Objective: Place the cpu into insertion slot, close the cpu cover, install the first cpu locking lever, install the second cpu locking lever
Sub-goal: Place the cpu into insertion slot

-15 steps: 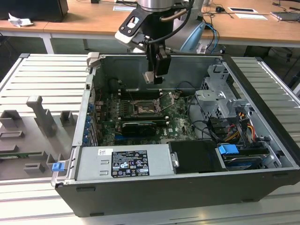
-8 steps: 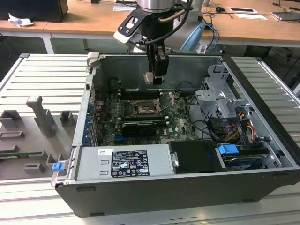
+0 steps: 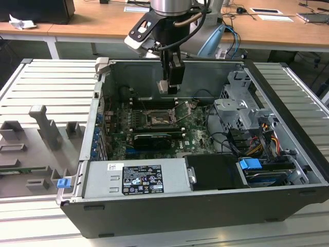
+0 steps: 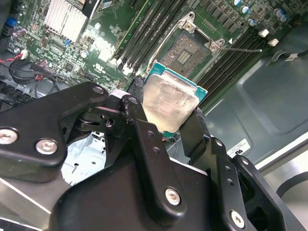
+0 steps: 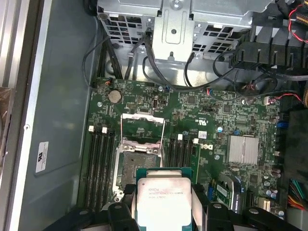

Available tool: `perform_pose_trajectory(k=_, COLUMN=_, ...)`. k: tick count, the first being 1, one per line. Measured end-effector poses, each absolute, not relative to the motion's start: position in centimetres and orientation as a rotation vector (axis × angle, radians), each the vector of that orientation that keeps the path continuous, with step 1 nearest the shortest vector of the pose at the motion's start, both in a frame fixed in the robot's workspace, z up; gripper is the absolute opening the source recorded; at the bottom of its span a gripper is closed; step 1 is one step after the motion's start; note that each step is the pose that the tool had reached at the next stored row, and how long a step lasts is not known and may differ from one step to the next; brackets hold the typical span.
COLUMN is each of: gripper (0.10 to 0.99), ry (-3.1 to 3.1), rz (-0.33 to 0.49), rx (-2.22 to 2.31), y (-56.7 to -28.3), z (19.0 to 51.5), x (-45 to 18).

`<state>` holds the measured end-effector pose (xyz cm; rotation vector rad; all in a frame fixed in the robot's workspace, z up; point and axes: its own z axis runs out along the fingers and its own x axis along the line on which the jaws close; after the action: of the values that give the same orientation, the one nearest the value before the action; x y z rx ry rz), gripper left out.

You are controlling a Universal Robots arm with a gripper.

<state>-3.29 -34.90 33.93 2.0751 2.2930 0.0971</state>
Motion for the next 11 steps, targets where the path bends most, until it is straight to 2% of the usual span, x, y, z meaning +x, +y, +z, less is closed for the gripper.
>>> perform_pose_trajectory(k=11, gripper=0.541, ry=2.272, rz=0.096, rx=2.097, y=-34.9, z=33.51, x=-3.29)
